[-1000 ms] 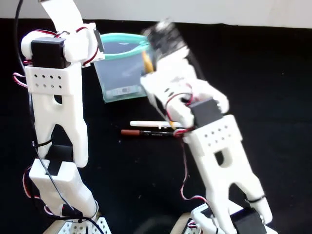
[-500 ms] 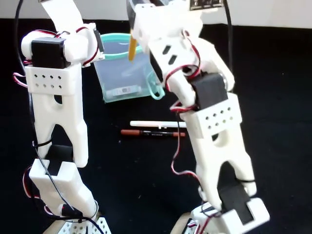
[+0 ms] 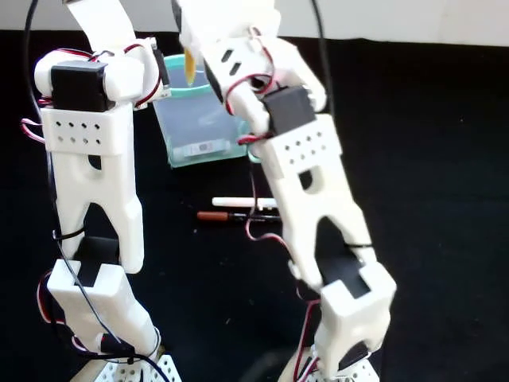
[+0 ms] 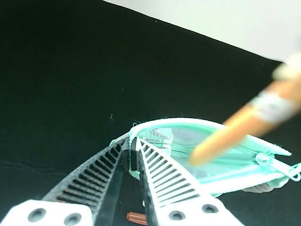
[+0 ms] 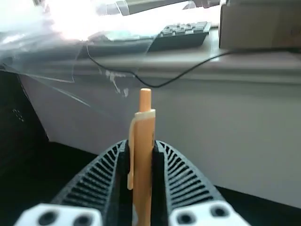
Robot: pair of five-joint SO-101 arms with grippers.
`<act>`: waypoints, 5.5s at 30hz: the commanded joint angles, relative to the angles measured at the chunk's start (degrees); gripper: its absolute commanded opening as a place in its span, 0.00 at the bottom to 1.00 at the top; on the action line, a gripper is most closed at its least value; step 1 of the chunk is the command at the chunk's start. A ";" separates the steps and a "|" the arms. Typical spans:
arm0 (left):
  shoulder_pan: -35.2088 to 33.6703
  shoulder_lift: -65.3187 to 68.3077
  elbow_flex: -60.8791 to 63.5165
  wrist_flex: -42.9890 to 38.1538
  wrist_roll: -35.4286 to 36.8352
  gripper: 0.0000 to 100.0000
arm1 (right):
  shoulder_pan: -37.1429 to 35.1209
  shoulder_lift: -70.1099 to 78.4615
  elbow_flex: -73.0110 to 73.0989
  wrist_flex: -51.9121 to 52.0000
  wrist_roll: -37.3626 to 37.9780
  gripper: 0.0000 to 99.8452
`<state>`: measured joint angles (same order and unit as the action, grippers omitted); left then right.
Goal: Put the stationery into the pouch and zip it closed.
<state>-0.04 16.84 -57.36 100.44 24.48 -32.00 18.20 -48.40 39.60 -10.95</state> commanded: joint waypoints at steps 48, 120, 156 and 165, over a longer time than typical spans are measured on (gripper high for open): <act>-1.27 0.22 0.75 -0.44 -0.53 0.01 | -11.38 -23.25 36.88 57.36 48.97 0.27; -0.92 5.93 0.22 -0.26 -0.44 0.01 | -0.22 -38.90 22.64 27.12 17.14 0.01; -0.84 5.93 0.22 -0.18 -0.53 0.01 | -1.54 18.68 -41.27 5.76 6.86 0.01; -1.01 6.02 0.31 -0.35 -0.53 0.01 | -1.45 28.09 -53.49 17.01 6.51 0.01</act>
<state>-0.75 20.88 -57.54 100.18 24.13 -34.02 47.03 -94.46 54.73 -4.70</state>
